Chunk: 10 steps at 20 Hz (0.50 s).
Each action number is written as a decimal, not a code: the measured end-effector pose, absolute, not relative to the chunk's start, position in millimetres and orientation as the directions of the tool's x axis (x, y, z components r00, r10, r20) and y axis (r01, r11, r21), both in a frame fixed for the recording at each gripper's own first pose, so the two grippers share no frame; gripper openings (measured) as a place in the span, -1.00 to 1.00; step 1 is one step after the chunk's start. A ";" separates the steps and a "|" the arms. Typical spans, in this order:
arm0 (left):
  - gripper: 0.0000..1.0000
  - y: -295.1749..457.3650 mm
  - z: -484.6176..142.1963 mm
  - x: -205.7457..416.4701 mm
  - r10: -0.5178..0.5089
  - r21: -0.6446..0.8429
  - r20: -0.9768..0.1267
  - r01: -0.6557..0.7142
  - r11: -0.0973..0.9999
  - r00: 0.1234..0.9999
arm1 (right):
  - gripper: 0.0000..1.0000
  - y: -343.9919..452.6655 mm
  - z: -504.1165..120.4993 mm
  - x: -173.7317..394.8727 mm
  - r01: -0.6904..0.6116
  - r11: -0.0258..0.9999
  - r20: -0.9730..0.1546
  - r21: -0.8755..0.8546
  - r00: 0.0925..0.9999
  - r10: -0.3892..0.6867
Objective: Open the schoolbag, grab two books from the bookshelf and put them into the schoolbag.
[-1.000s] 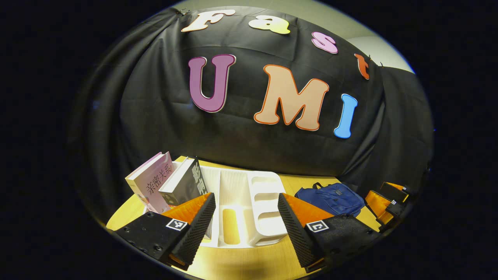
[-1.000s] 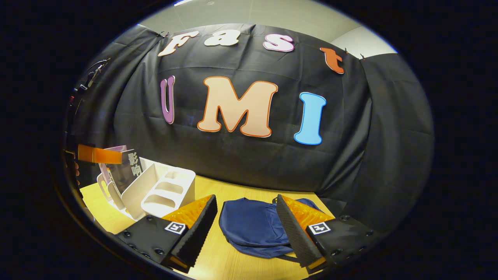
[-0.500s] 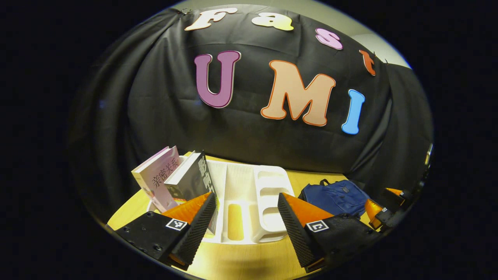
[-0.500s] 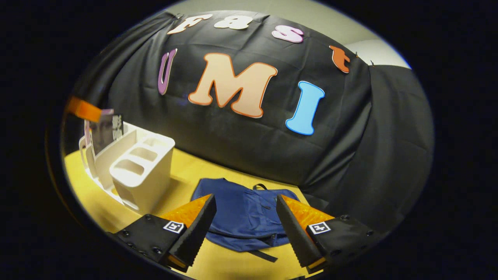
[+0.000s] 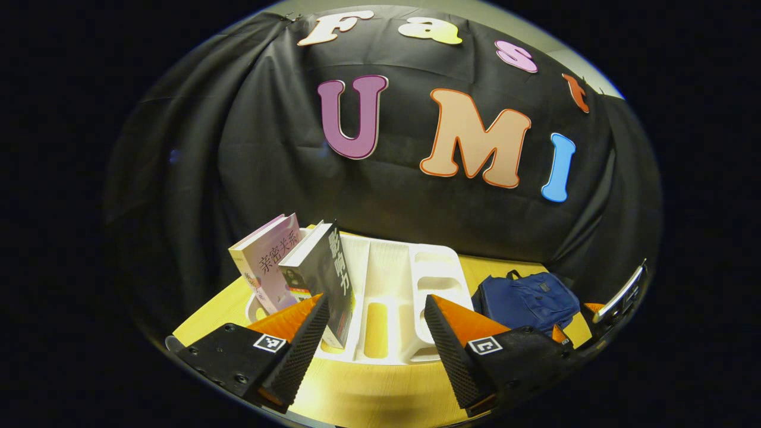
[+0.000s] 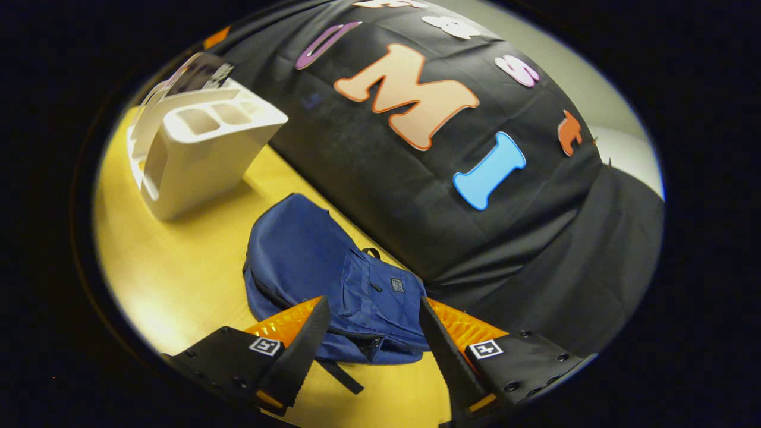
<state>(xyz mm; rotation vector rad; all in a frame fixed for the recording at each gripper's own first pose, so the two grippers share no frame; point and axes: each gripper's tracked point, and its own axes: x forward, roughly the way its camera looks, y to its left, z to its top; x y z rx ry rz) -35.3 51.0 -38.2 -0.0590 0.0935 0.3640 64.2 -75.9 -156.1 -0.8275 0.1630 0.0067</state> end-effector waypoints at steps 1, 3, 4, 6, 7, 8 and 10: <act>0.89 50.6 -38.4 -37.0 0.358 -0.035 -0.104 -0.363 0.931 0.928 | 0.97 -74.2 -164.1 66.5 -0.084 0.640 -0.152 -0.764 0.987 -0.052; 0.90 51.7 -39.8 -37.4 0.368 -0.023 -0.108 -0.373 0.928 0.923 | 0.96 -72.0 -178.8 64.7 -0.120 0.574 -0.169 -0.810 0.985 -0.033; 0.89 52.1 -40.0 -38.5 0.374 -0.020 -0.108 -0.378 0.926 0.921 | 0.96 -73.1 -185.4 65.2 -0.137 0.546 -0.180 -0.827 0.983 -0.025; 0.89 53.2 -41.0 -39.7 0.384 -0.021 -0.111 -0.389 0.921 0.916 | 0.95 -72.8 -194.2 70.6 -0.156 0.492 -0.188 -0.857 0.982 -0.016; 0.89 53.5 -41.4 -40.2 0.389 -0.024 -0.114 -0.394 0.919 0.914 | 0.95 -71.6 -198.1 73.9 -0.161 0.465 -0.189 -0.870 0.982 -0.013; 0.89 54.3 -44.4 -41.7 0.394 -0.026 -0.118 -0.399 0.916 0.912 | 0.95 -72.1 -200.9 78.3 -0.165 0.441 -0.189 -0.882 0.982 -0.010; 0.89 55.5 -46.3 -43.0 0.404 -0.029 -0.126 -0.410 0.912 0.906 | 0.94 -70.1 -208.3 84.3 -0.180 0.394 -0.195 -0.901 0.981 0.002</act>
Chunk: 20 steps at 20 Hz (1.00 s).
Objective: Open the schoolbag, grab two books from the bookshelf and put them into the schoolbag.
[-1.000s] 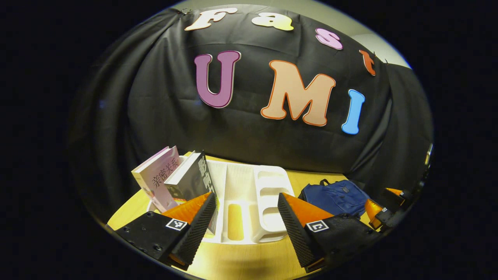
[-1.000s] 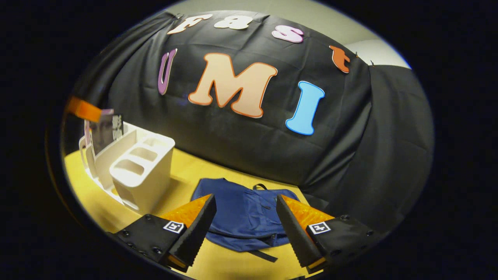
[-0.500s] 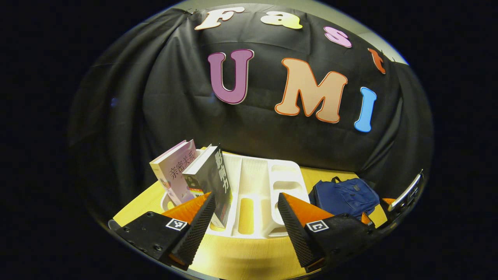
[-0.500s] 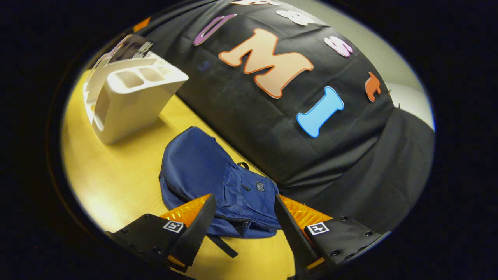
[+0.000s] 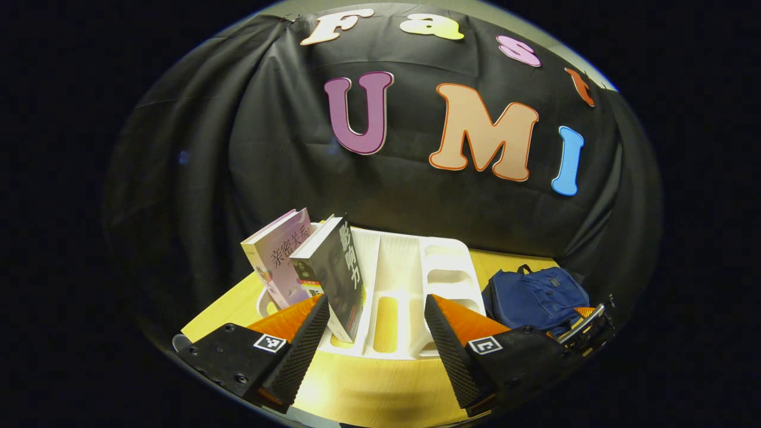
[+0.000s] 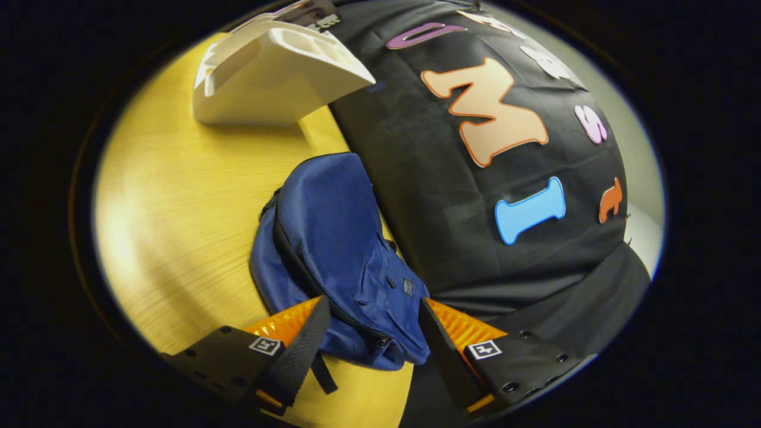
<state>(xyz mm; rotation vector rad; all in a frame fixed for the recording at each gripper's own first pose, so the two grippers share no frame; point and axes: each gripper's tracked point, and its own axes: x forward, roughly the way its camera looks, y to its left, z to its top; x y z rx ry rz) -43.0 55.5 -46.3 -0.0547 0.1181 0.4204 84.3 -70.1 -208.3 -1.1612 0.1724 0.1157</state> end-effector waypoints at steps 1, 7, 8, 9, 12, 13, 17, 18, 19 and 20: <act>0.89 56.7 -46.9 -43.7 0.408 -0.030 -0.129 -0.415 0.909 0.904 | 0.94 -67.7 -210.8 85.6 -0.193 0.364 -0.204 -0.911 0.979 0.009; 0.88 60.0 -48.7 -44.9 0.423 -0.024 -0.137 -0.430 0.903 0.896 | 0.76 -60.1 -223.4 103.3 -0.219 0.266 -0.219 -0.939 0.975 0.033; 0.89 60.4 -50.4 -44.9 0.424 -0.024 -0.139 -0.432 0.902 0.895 | 0.76 -60.1 -225.3 105.8 -0.226 0.257 -0.225 -0.940 0.974 0.035; 0.89 61.0 -50.8 -44.4 0.425 -0.026 -0.143 -0.433 0.901 0.894 | 0.71 -58.6 -224.4 106.9 -0.223 0.243 -0.221 -0.944 0.975 0.035; 0.89 61.7 -54.4 -43.4 0.425 -0.036 -0.154 -0.435 0.900 0.892 | 0.44 -55.6 -231.5 107.6 -0.230 0.245 -0.229 -0.942 0.973 0.035; 0.88 62.0 -54.9 -43.8 0.426 -0.038 -0.156 -0.437 0.899 0.891 | 0.33 -55.2 -236.1 106.3 -0.229 0.259 -0.230 -0.938 0.973 0.028; 0.88 63.2 -56.9 -43.3 0.429 -0.042 -0.166 -0.441 0.897 0.888 | 0.18 -50.4 -235.7 120.8 -0.228 0.304 -0.238 -0.925 0.971 0.005; 0.89 63.4 -57.7 -43.4 0.428 -0.042 -0.169 -0.441 0.897 0.888 | 0.15 -47.9 -239.1 134.0 -0.231 0.305 -0.241 -0.924 0.970 0.003; 0.89 63.4 -58.0 -43.9 0.427 -0.042 -0.171 -0.439 0.897 0.888 | -0.27 -46.9 -241.0 137.5 -0.230 0.297 -0.241 -0.927 0.971 0.001; 0.89 62.9 -58.7 -44.3 0.426 -0.043 -0.175 -0.439 0.897 0.888 | -0.70 -45.7 -245.0 140.2 -0.234 0.288 -0.245 -0.928 0.970 0.000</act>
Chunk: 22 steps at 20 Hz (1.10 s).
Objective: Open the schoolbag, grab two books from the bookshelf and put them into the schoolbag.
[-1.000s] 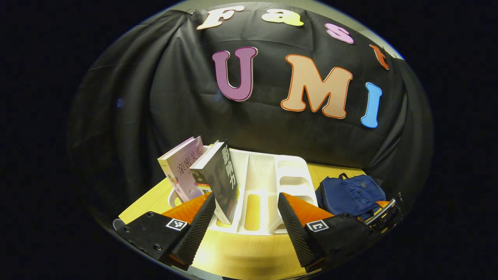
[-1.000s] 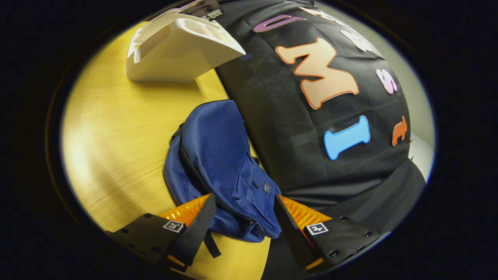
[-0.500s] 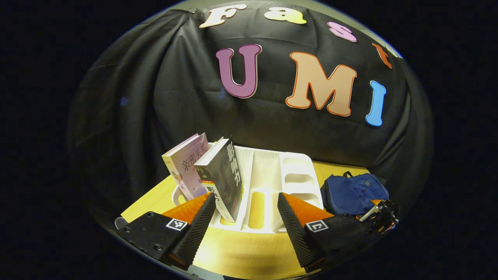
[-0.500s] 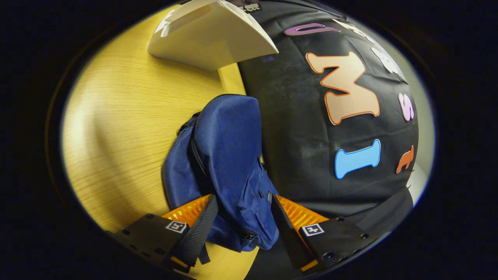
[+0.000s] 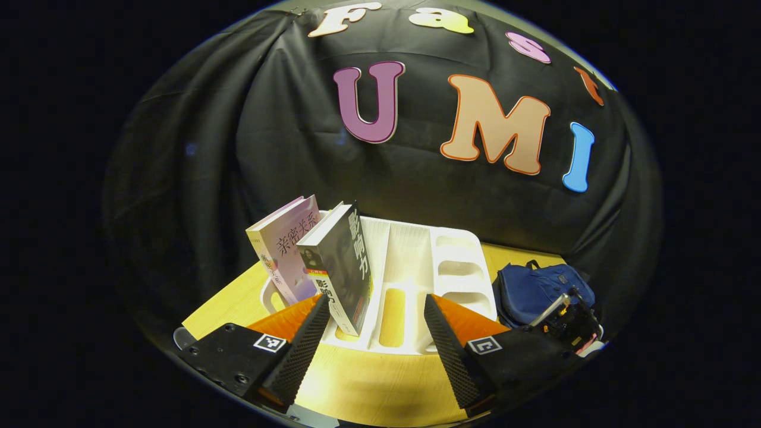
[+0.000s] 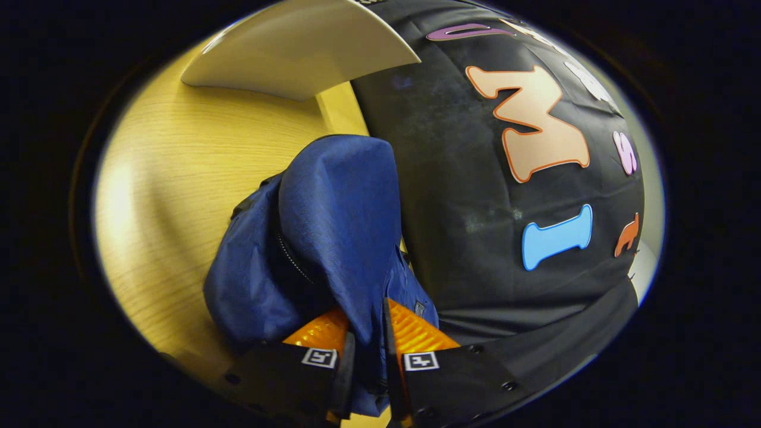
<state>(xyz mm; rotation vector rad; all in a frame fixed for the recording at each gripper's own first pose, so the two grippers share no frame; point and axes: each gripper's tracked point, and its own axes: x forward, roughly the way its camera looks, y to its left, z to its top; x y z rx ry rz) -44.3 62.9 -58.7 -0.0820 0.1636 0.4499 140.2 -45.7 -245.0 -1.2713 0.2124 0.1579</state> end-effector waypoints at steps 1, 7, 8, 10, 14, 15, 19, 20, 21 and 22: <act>0.89 63.8 -59.3 -43.4 0.426 -0.044 -0.177 -0.440 0.897 0.887 | -0.73 -44.4 -249.8 142.6 -0.241 0.285 -0.253 -0.928 0.968 -0.004; 0.89 79.0 -60.0 -46.4 0.465 -0.052 -0.191 -0.482 0.874 0.864 | -0.89 -46.1 -234.6 140.5 -0.220 0.361 -0.246 -0.906 0.969 -0.028; 0.89 82.2 -58.0 -46.1 0.472 -0.052 -0.189 -0.489 0.871 0.861 | -0.90 -47.5 -226.9 141.7 -0.206 0.374 -0.234 -0.904 0.972 -0.029; 0.89 85.7 -53.6 -47.2 0.473 -0.065 -0.186 -0.492 0.868 0.861 | -0.90 -50.2 -212.2 144.6 -0.181 0.399 -0.212 -0.899 0.977 -0.034; 0.89 98.7 -44.8 -47.1 0.483 -0.080 -0.182 -0.503 0.861 0.856 | -0.89 -59.9 -192.1 146.8 -0.148 0.483 -0.195 -0.863 0.980 -0.049; 0.89 103.5 -41.3 -46.6 0.486 -0.078 -0.181 -0.505 0.859 0.855 | -0.89 -61.5 -185.9 148.3 -0.140 0.492 -0.189 -0.859 0.981 -0.052; 0.88 123.8 -31.0 -39.3 0.494 -0.080 -0.210 -0.518 0.851 0.844 | -0.87 -69.4 -171.7 152.9 -0.122 0.528 -0.181 -0.841 0.982 -0.062; 0.88 128.5 -30.0 -36.5 0.492 -0.079 -0.224 -0.519 0.851 0.841 | -0.87 -71.4 -170.0 155.0 -0.117 0.542 -0.181 -0.832 0.981 -0.065; 0.87 133.5 -28.2 -34.1 0.489 -0.081 -0.235 -0.518 0.851 0.840 | -0.90 -73.2 -168.7 156.2 -0.114 0.556 -0.182 -0.824 0.981 -0.069; 0.87 138.2 -26.5 -29.9 0.483 -0.087 -0.243 -0.515 0.853 0.841 | -0.94 -73.9 -166.8 156.9 -0.111 0.566 -0.184 -0.817 0.980 -0.074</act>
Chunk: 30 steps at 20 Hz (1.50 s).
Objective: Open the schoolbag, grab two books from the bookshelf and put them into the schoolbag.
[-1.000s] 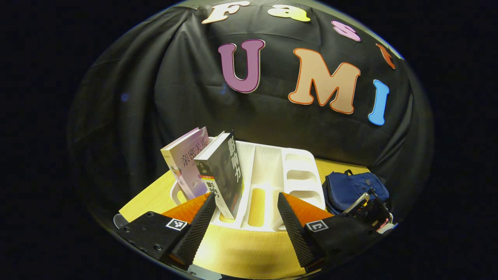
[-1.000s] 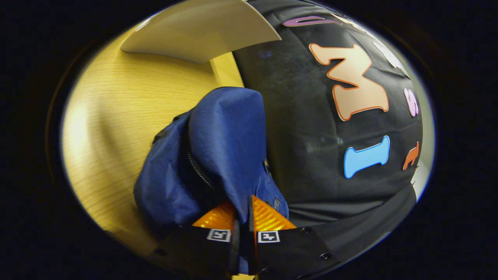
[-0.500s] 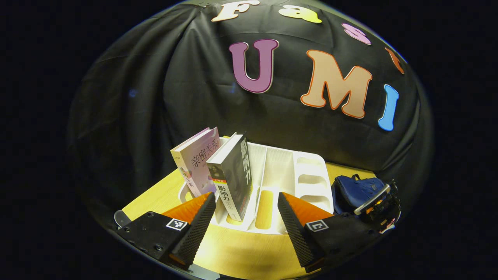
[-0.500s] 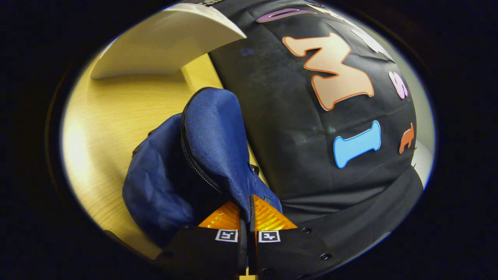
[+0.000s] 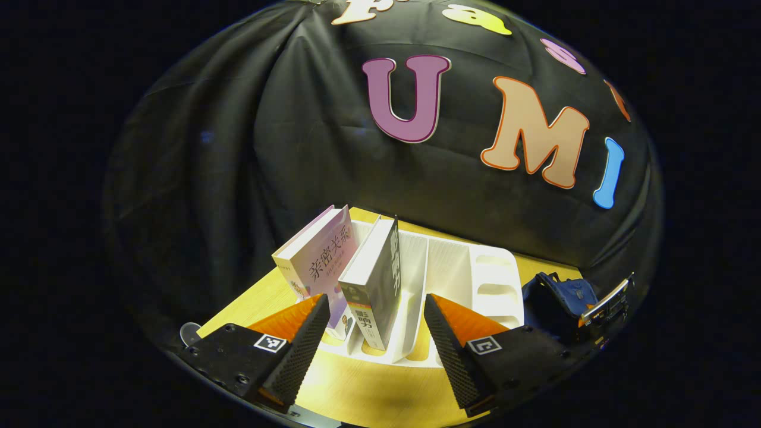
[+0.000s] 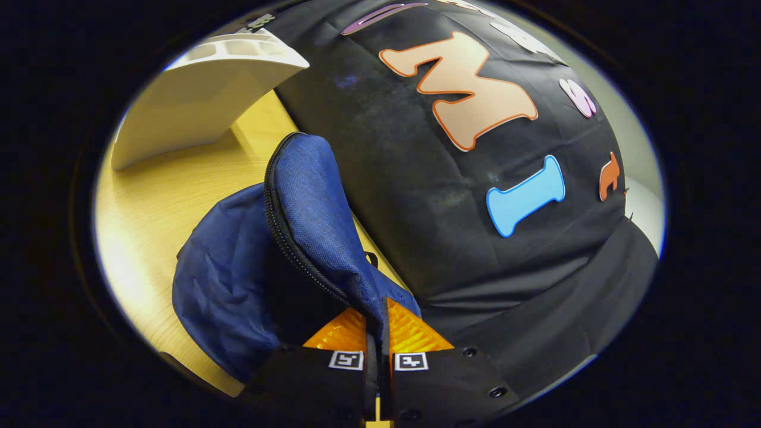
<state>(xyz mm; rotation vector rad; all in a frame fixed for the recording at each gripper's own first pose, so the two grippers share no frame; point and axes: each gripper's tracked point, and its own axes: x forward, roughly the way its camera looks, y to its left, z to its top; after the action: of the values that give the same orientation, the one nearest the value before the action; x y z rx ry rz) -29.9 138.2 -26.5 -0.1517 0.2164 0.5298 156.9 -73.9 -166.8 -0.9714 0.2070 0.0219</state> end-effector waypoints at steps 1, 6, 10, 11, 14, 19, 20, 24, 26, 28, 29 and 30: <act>0.87 142.0 -26.1 -24.2 0.475 -0.094 -0.255 -0.510 0.855 0.842 | -0.90 -74.9 -164.8 157.3 -0.106 0.574 -0.183 -0.812 0.980 -0.078; 0.87 167.9 -35.3 -4.7 0.460 -0.073 -0.351 -0.514 0.855 0.815 | -0.88 -78.9 -163.8 157.8 -0.101 0.597 -0.186 -0.796 0.979 -0.083; 0.85 172.8 -48.1 8.0 0.401 -0.045 -0.489 -0.482 0.875 0.774 | -0.90 -78.9 -164.4 157.7 -0.107 0.595 -0.189 -0.797 0.979 -0.076; 0.84 172.2 -49.8 11.3 0.383 -0.033 -0.515 -0.464 0.885 0.767 | -0.90 -78.9 -164.8 157.6 -0.107 0.597 -0.189 -0.795 0.979 -0.076; 0.77 167.8 -55.2 26.0 0.327 -0.010 -0.592 -0.413 0.911 0.736 | -0.87 -79.4 -166.1 157.7 -0.103 0.607 -0.188 -0.788 0.979 -0.078; 0.69 155.1 -64.8 38.1 0.205 -0.035 -0.731 -0.336 0.941 0.651 | -0.90 -77.7 -167.2 158.3 -0.113 0.615 -0.198 -0.781 0.978 -0.072; 0.66 155.9 -66.3 38.3 0.199 -0.018 -0.752 -0.322 0.947 0.628 | -0.90 -78.5 -168.1 158.1 -0.115 0.613 -0.199 -0.782 0.977 -0.071; 0.62 163.1 -72.5 44.5 0.193 0.055 -0.825 -0.265 0.963 0.530 | -0.94 -78.5 -169.6 157.2 -0.122 0.618 -0.207 -0.776 0.976 -0.067; 0.51 167.2 -79.7 44.2 0.188 0.069 -0.866 -0.261 0.963 0.463 | -0.90 -79.3 -170.1 157.7 -0.125 0.618 -0.209 -0.776 0.976 -0.064; 0.46 172.1 -86.8 48.1 0.184 0.073 -0.890 -0.266 0.961 0.417 | -0.90 -79.9 -170.4 158.1 -0.129 0.617 -0.211 -0.776 0.976 -0.061; 0.43 174.9 -90.1 52.2 0.186 0.078 -0.896 -0.269 0.960 0.403 | -0.90 -79.2 -170.1 158.5 -0.131 0.618 -0.213 -0.775 0.975 -0.059; 0.39 176.3 -92.4 55.7 0.186 0.081 -0.901 -0.270 0.959 0.391 | -0.90 -79.7 -169.8 158.4 -0.133 0.620 -0.214 -0.773 0.975 -0.059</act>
<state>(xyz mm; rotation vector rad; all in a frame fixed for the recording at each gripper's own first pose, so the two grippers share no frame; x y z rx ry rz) 55.7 176.3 -92.4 -0.0831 1.1324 0.2901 158.4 -79.7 -169.8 -0.9034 0.2281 0.0430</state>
